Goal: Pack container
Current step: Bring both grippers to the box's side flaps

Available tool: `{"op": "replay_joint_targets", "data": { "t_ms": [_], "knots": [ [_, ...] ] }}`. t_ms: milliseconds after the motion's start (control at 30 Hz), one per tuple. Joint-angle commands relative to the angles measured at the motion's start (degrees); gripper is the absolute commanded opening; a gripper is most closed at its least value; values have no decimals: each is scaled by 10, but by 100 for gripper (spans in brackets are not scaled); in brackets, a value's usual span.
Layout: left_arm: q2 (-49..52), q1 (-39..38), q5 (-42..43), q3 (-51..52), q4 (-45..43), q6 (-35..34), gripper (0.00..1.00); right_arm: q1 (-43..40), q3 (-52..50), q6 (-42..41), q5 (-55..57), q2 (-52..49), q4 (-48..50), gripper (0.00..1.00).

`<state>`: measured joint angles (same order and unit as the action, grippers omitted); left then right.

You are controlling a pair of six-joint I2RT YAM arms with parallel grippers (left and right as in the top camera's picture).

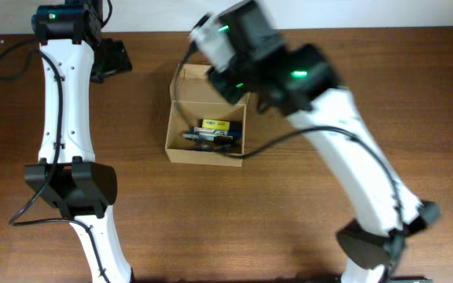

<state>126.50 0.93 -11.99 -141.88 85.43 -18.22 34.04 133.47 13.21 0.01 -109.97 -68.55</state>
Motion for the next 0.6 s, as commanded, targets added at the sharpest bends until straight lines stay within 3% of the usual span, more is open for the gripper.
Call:
{"op": "replay_joint_targets", "data": {
  "t_ms": [0, 67, 100, 167, 367, 567],
  "knots": [
    [-2, 0, 78, 3, -21, -8, 89, -61, -4, -89, -68, -9, -14, 33],
    [-2, 0, 111, 3, -39, -7, 35, -103, -6, -119, -119, -13, -22, 21],
    [-1, 0, 125, 3, -49, -7, 26, -124, -9, -133, -142, -16, -22, 12],
    [0, 0, 176, 3, -75, 14, 24, -171, -13, -163, -191, -24, -22, 4],
    [36, 0, 342, 3, -109, 75, 22, -263, -14, -182, -293, -69, -22, 4],
    [115, 11, 378, 3, -94, 76, 11, -285, -15, -199, -340, -147, -23, 4]
  ]
}}
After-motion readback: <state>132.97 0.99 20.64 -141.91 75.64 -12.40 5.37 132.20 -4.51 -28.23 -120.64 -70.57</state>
